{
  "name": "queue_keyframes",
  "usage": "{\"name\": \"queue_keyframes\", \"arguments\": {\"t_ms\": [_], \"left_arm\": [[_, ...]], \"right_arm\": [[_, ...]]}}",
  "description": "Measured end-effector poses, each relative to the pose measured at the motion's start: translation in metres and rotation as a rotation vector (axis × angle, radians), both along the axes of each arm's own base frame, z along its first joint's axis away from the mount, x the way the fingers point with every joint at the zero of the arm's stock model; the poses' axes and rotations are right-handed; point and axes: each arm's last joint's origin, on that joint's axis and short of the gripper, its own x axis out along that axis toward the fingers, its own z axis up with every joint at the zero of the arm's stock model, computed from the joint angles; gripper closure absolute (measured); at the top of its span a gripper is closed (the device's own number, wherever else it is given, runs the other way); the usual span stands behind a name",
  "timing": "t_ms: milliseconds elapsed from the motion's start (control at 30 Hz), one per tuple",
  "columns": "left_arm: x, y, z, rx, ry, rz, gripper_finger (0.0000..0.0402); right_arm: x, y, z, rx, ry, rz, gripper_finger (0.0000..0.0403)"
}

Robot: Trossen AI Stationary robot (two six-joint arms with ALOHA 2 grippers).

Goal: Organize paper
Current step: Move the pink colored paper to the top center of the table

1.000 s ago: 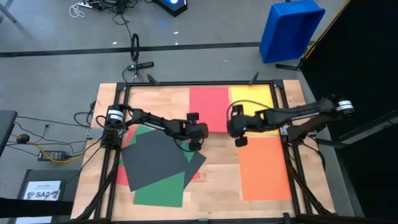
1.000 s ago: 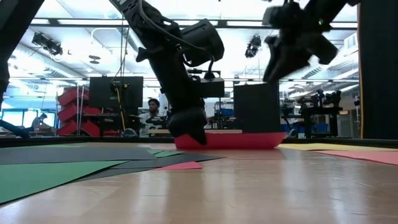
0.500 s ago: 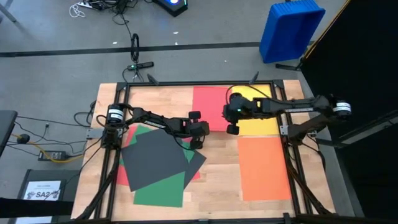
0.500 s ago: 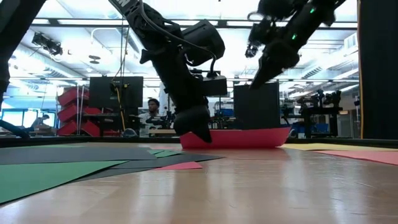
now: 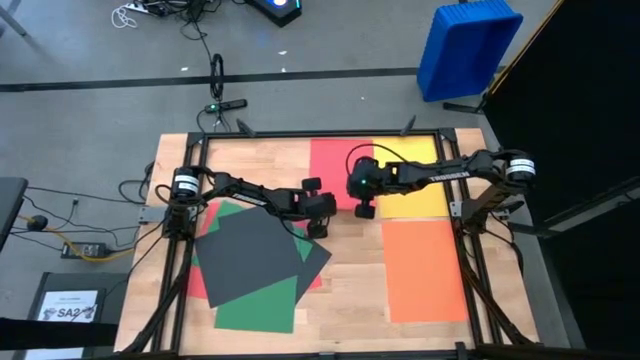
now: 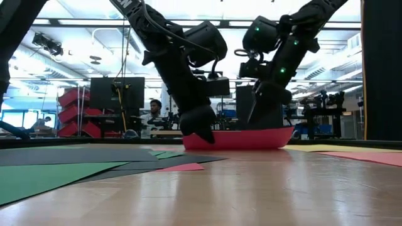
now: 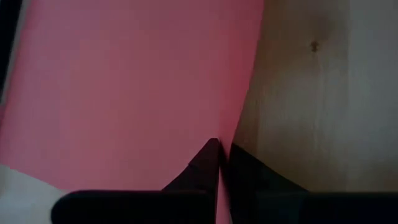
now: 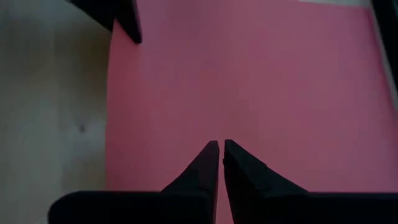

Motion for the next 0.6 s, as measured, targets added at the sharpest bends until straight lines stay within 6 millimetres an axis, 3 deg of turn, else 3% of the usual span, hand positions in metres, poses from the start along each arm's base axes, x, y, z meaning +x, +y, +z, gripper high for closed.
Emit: {"name": "queue_keyframes", "arguments": {"t_ms": [200, 600], "left_arm": [[-0.0061, -0.0002, -0.0037, -0.039, 0.042, 0.068, 0.0401], [-0.0004, -0.0009, -0.0005, -0.022, -0.002, 0.006, 0.0402]], "right_arm": [[-0.0016, -0.0038, 0.0057, -0.006, -0.029, -0.014, 0.0403], [-0.0027, -0.0102, 0.0056, 0.039, -0.044, -0.016, 0.0403]]}}
